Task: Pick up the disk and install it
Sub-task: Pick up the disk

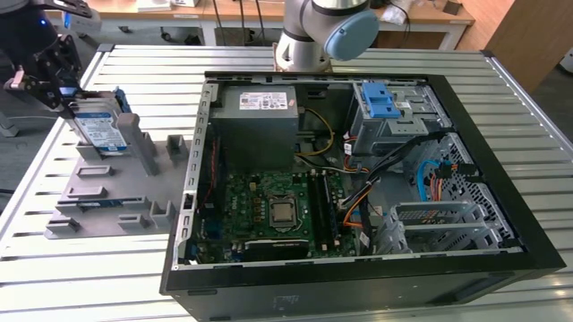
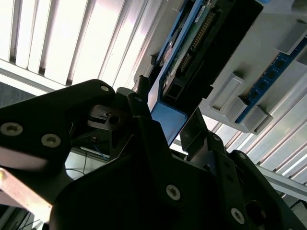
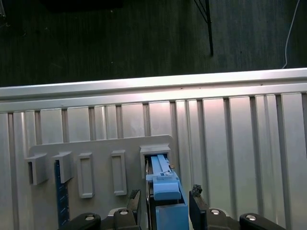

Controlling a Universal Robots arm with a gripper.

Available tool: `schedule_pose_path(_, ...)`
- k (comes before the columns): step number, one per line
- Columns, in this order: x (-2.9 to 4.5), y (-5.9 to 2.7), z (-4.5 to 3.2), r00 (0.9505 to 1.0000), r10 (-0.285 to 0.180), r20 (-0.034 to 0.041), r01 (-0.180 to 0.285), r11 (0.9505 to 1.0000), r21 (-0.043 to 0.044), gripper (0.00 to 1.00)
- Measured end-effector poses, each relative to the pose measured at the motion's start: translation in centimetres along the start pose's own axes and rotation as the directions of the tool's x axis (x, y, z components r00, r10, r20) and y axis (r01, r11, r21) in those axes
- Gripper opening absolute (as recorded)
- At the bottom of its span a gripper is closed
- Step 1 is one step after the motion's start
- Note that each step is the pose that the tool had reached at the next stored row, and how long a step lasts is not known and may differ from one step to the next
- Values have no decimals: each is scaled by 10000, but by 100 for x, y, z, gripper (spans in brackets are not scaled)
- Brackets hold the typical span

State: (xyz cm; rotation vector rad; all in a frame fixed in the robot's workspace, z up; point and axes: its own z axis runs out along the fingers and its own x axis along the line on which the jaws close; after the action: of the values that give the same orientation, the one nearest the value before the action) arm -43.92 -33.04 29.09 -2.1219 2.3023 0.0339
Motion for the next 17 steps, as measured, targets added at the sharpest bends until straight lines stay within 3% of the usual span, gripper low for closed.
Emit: schedule_pose_path(17, 1, 0, 23, 10000, -2, 0, 2, 10000, -2, 52)
